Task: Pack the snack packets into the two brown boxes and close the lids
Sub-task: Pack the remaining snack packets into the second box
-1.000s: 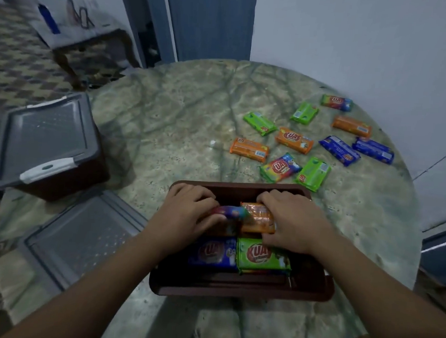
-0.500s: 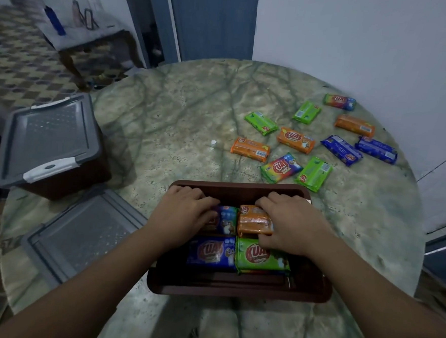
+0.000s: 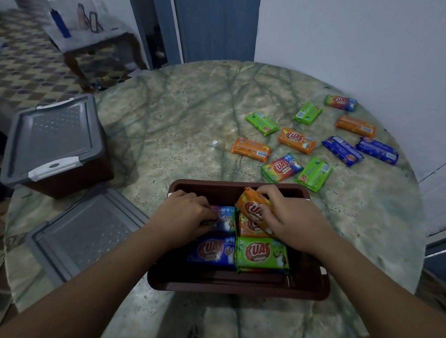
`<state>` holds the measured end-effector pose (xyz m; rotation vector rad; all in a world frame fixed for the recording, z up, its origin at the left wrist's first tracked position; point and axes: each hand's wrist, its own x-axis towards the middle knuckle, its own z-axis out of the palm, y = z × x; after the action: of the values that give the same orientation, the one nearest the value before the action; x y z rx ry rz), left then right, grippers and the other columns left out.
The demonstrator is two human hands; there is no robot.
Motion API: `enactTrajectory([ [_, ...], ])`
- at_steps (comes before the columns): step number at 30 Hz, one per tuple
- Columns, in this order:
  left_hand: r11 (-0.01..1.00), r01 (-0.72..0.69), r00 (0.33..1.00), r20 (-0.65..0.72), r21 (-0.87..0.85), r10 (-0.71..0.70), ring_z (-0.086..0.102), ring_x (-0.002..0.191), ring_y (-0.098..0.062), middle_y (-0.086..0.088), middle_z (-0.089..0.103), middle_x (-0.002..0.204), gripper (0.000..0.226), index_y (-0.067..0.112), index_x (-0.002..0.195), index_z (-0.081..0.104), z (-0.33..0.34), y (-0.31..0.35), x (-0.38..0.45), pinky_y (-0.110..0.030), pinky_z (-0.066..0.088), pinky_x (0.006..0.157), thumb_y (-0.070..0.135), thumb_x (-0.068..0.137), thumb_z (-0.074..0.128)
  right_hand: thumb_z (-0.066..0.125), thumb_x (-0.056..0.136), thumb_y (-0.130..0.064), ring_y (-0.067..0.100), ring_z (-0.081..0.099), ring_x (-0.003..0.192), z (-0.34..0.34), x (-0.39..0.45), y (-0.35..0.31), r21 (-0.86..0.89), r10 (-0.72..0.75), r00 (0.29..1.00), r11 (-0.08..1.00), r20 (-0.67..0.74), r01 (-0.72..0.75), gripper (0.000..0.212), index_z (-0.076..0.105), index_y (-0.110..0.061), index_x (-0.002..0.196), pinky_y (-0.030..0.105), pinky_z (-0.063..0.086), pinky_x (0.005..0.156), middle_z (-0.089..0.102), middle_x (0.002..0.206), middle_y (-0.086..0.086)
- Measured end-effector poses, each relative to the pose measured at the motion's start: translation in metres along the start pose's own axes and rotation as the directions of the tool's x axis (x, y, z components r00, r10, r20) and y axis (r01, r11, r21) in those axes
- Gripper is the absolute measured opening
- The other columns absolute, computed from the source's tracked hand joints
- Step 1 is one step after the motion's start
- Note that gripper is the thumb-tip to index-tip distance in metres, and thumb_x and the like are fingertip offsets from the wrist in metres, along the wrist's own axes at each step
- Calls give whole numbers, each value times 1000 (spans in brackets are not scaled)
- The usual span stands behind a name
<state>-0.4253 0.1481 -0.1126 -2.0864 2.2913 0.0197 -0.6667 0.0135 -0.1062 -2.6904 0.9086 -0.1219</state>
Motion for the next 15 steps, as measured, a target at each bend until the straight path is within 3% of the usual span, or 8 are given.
enactTrajectory([
  [2, 1000, 1, 1000, -6, -2, -1, 63, 97, -15, 12, 66, 115, 32, 43, 119, 70, 0, 0, 0, -36, 45, 83, 57, 94, 56, 35, 107, -47, 13, 65, 80, 0, 2, 3, 55, 7, 1000, 998, -17, -6, 35, 40, -37, 140, 40, 52, 67, 66, 100, -11],
  [4, 1000, 4, 1000, -15, -8, -4, 63, 96, -15, 12, 66, 116, 33, 43, 119, 70, 0, 0, -1, -36, 45, 83, 58, 94, 55, 35, 107, -47, 13, 62, 96, -1, 4, 5, 74, 5, 1000, 997, -4, -4, 35, 47, -40, 140, 40, 51, 77, 53, 119, -16],
  [10, 999, 5, 1000, -8, -33, -6, 61, 103, -15, 13, 62, 122, 37, 43, 124, 68, 2, -1, 0, -34, 39, 87, 59, 93, 56, 36, 106, -50, 14, 64, 96, 5, 9, 4, -113, -57, 996, 992, 75, 65, 38, 47, -47, 143, 36, 52, 76, 55, 123, -15],
  [15, 999, 3, 1000, 3, -42, -3, 60, 105, -15, 12, 61, 124, 38, 44, 125, 67, 1, -2, 1, -35, 40, 90, 58, 92, 57, 57, 94, -62, 14, 50, 122, 3, 7, 2, -203, -123, 979, 967, 162, 155, 66, 36, -40, 153, 34, 44, 98, 50, 138, -12],
])
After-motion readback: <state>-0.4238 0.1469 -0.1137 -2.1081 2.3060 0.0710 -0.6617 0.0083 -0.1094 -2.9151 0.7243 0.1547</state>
